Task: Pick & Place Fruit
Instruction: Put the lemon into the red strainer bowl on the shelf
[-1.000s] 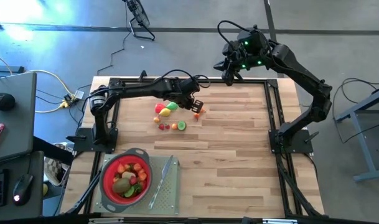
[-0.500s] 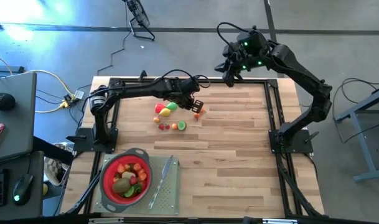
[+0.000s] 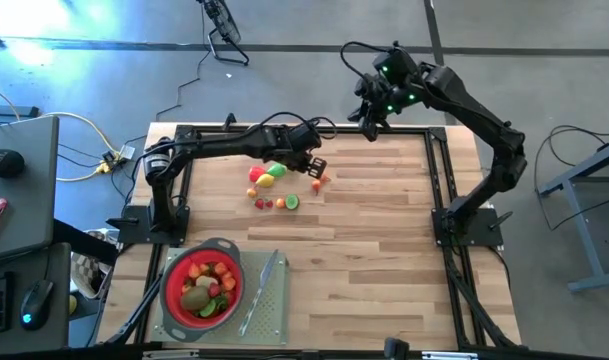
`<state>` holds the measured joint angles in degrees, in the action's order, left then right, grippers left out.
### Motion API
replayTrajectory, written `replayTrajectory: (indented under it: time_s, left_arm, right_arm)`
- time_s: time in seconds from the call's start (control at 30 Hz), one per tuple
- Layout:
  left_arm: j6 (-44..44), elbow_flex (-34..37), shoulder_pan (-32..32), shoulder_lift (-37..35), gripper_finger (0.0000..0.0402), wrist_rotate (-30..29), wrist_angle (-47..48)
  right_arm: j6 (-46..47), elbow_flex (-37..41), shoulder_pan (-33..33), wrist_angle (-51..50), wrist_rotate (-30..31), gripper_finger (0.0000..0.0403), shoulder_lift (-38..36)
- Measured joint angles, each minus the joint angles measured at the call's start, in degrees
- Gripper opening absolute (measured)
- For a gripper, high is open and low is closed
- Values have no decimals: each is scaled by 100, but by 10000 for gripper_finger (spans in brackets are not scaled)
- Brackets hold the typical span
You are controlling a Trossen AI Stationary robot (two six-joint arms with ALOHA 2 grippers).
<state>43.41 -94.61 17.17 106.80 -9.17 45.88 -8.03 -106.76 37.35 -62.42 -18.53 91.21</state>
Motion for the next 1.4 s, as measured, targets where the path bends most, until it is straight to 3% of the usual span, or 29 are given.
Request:
replayTrajectory:
  time_s: [0.3, 0.57, 0.73, 0.93, 1.4]
  left_arm:
    - [54, -4, -136, 0, 0, -371, -162]
    - [95, -4, -195, 0, 0, -605, 108]
    - [302, 237, -177, -4, 0, -583, 212]
    - [795, 707, 189, 21, 0, 115, -209]
    - [669, 774, 380, 221, 0, -233, -943]
  right_arm:
    - [-1110, 589, 77, 294, -721, 4, 126]
    - [-2170, 1572, 197, 836, -769, 4, 132]
    - [-2202, 1981, 363, 1225, -1100, 4, 132]
    - [-2029, 2212, 406, 1527, -1178, 4, 130]
    - [-1877, 2240, 406, 1556, -1164, 4, 126]
